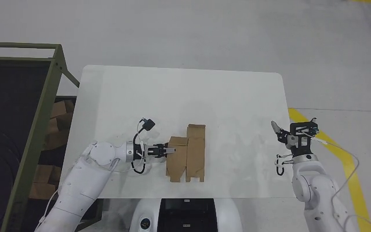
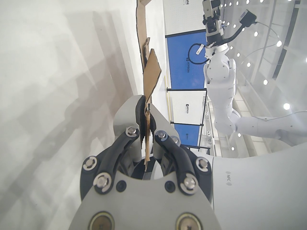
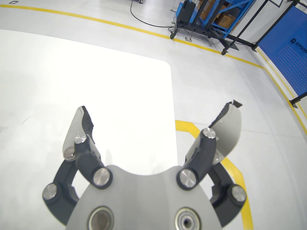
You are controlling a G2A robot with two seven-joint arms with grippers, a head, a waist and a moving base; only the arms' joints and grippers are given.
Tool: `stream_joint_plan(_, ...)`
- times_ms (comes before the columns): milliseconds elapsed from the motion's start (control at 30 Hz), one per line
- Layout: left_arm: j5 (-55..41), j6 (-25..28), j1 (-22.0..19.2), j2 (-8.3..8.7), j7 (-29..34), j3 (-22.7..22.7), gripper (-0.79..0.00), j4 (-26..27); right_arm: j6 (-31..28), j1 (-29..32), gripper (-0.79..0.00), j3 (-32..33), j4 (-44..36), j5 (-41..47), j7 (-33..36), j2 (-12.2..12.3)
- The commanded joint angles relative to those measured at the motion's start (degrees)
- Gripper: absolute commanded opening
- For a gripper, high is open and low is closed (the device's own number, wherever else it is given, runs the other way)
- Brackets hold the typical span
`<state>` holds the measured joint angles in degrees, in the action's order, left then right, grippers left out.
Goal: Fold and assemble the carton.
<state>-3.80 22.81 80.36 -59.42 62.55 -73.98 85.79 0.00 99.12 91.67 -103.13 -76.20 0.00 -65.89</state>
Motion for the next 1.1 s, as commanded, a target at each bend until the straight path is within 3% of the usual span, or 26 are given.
stream_joint_plan(0,-0.65,1.04,0.39,0.15,0.0,-0.36,-0.785,0.27,0.0,0.0,0.0,0.0,0.0,0.0,0.0,0.0)
stream_joint_plan(800,-7.14,11.27,4.1,2.44,1.7,-7.79,-0.785,3.27,-0.1,0.14,0.0,0.6,-0.16,0.14,0.09,0.01)
stream_joint_plan(1067,-7.8,11.6,5.17,3.02,1.66,-8.93,-0.785,5.01,-9.64,0.13,0.0,3.57,-0.99,8.29,2.35,0.26)
